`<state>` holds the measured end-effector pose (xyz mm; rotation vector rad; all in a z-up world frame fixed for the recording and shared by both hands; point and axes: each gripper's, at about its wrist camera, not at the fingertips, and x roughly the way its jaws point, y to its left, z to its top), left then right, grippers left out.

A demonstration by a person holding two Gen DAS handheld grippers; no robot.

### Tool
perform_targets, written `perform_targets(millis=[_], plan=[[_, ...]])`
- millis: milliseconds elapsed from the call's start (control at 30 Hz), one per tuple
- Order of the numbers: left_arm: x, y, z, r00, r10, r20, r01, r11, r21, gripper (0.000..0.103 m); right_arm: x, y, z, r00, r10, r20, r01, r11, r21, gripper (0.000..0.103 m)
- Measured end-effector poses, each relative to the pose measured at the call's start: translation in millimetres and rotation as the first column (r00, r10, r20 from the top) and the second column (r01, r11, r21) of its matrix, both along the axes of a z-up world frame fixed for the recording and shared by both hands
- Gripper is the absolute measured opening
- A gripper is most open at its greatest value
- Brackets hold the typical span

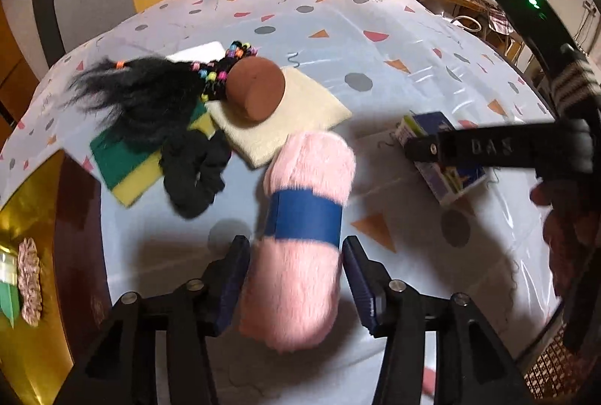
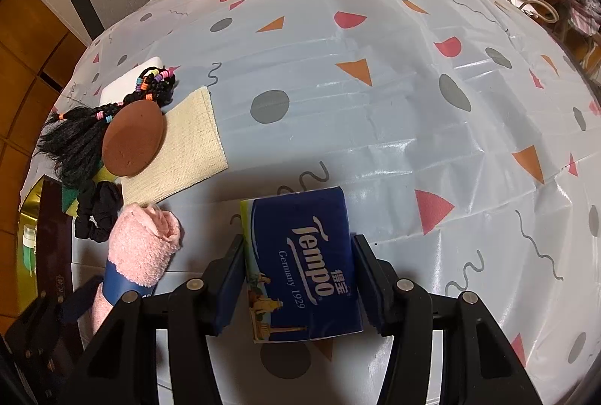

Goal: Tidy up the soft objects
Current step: 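Grasp the pink towel roll with the left gripper while the right gripper holds the tissue pack, then carry the pink towel roll into the gold tray and open the left gripper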

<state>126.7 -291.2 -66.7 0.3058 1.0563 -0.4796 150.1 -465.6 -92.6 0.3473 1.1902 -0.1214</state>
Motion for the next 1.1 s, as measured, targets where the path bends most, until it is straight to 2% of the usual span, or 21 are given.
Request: perform_targets(millis=[200, 333, 433, 467, 533, 733, 1100], plan=[[19.6, -1.5, -14.6, 0.997, 0.029, -0.077, -0.03, 0.999, -0.014, 0.052, 0.2, 0.5, -0.1, 1.0, 0.002, -0.001, -0.002, 1.0, -0.005, 0.056], [10.9, -2.6, -18.1, 0.999, -0.001, -0.052, 0.002, 1.0, 0.016, 0.052, 0.5, 1.0, -0.3, 1.0, 0.001, -0.002, -0.001, 1.0, -0.007, 0.056], [10.8, -0.7, -17.6, 0.998, 0.002, -0.066, -0.001, 1.0, 0.017, 0.052, 0.1, 0.8, -0.4, 1.0, -0.001, 0.0, 0.001, 1.0, -0.006, 0.056], [12.0, 0.6, -17.3, 0.997, 0.01, -0.076, -0.01, 1.0, 0.005, 0.051, -0.2, 1.1, -0.3, 1.0, 0.0, 0.001, 0.0, 1.0, -0.007, 0.056], [12.6, 7.2, -14.8, 0.996, 0.023, -0.092, -0.026, 0.999, -0.033, 0.04, -0.6, 2.8, -0.3, 1.0, 0.008, 0.002, -0.008, 1.0, -0.017, 0.056], [5.3, 36.1, -10.6, 0.987, 0.079, -0.142, -0.1, 0.984, -0.146, 0.038, -2.6, 4.2, -0.5, 1.0, 0.011, 0.008, -0.011, 1.0, -0.021, 0.055], [-37.2, 79.7, 13.5, 0.991, 0.057, -0.118, -0.087, 0.96, -0.266, 0.038, -4.0, 7.5, -0.4, 1.0, 0.024, 0.014, -0.023, 0.998, -0.053, 0.055]])
